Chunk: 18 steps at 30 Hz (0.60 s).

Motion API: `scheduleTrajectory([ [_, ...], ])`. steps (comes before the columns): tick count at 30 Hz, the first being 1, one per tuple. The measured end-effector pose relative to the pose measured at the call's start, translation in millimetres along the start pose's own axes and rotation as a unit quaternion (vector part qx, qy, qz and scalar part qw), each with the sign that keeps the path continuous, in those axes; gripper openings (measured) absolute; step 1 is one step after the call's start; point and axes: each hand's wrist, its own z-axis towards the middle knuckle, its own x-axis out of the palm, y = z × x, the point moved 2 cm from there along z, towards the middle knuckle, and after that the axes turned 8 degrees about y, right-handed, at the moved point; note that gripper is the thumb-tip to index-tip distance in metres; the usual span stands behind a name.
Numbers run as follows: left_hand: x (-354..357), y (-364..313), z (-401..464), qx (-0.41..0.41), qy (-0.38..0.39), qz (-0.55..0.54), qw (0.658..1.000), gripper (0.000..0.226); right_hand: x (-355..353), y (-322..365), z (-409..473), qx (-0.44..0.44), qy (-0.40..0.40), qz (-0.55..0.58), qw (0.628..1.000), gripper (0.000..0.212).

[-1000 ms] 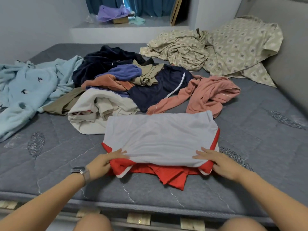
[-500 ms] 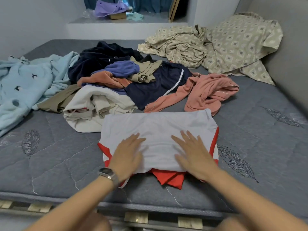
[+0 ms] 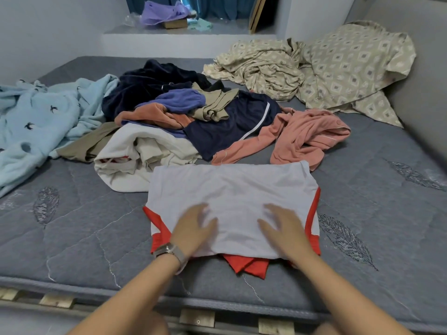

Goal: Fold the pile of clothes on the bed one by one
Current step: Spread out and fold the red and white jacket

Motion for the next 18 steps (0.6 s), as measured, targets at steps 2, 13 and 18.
scheduleTrajectory([
  [2,-35,23,14,-0.107,-0.161,-0.034,0.981,0.074,-27,-18,10,0.105,-0.144,-0.016,0.984,0.072],
  [13,-47,54,81,-0.265,-0.003,-0.314,0.912,0.046,-32,-53,73,0.232,-0.02,0.304,0.924,0.053],
  [18,-60,45,67,-0.175,0.138,-0.494,0.84,0.042,-38,-56,64,0.23,0.02,0.336,0.913,0.048],
])
